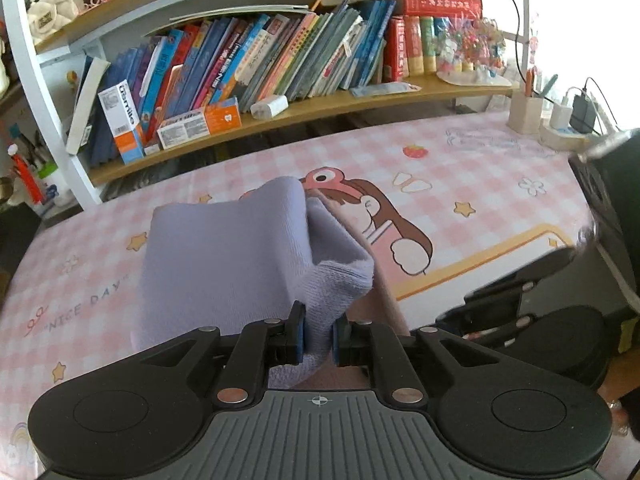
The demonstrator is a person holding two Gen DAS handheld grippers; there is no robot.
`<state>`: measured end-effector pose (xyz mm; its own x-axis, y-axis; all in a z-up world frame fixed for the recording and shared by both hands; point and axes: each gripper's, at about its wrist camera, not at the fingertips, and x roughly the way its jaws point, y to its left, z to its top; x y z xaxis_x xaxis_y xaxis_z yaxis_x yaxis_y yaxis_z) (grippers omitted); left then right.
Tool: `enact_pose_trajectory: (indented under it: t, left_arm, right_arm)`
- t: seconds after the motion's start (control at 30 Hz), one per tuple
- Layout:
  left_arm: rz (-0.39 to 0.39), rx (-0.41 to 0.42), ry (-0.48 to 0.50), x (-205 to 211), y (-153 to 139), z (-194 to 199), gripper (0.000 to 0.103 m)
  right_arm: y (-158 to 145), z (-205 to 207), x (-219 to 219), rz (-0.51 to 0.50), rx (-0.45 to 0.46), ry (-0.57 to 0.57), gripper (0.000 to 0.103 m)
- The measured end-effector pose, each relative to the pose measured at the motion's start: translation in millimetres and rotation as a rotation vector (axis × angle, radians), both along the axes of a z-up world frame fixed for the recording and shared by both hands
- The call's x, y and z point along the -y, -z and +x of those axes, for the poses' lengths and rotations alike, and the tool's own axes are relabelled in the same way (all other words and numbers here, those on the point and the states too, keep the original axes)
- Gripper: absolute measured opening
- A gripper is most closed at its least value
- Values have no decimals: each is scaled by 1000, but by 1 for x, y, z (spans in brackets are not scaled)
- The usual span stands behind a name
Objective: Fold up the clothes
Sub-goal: 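Lift the lavender end with the left gripper and fold it over onto the pink end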
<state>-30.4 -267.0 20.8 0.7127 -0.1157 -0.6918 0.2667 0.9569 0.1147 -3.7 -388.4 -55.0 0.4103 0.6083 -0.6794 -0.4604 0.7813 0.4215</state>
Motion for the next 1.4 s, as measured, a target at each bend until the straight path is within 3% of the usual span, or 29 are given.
enact_pose_trajectory:
  t: [0.03,0.17,0.37,0.5,0.67,0.8,0.93,1.13,1.2,1.23,1.27,1.33,1.4]
  left_arm:
    - [-10,7,-10,0,-2,-1,15]
    - [-65,-6,13,1,-6,0,46]
    - [-139,-5,42,4,-7,-8,53]
    - [-194,11,24,-10,-14,-16,53]
    - [-218,32,-62,-47,-12,-10,50]
    - [-237,48,-131,-76,-10,-5,21]
    - [-255,65,-200,-105,-8,0,14]
    - [-266,-67,-127,-100,32,11,14]
    - [-274,-91,-111,-99,41,13,14]
    - [-281,-88,-109,-100,43,13,14]
    - [-289,-94,-102,-102,43,14,14]
    - [-309,-103,-87,-106,42,16,14]
    - [-335,-107,-79,-109,42,18,14]
  right_arm:
    - [1,0,1,8,-3,1,19]
    - [1,1,8,36,-23,4,22]
    - [-10,-7,39,39,-15,23,31]
    - [-19,-8,63,35,-9,99,31]
    - [-45,-4,72,110,31,148,32]
    - [-69,7,51,178,60,100,42]
    - [-74,22,14,190,22,47,45]
    - [-45,48,-18,120,-98,155,45]
    - [-35,53,-24,109,-134,195,39]
    - [-31,54,-27,107,-146,206,21]
    - [-29,54,-29,109,-151,212,10]
    - [-43,43,-27,158,-90,164,10]
    - [-61,20,-23,228,32,92,9]
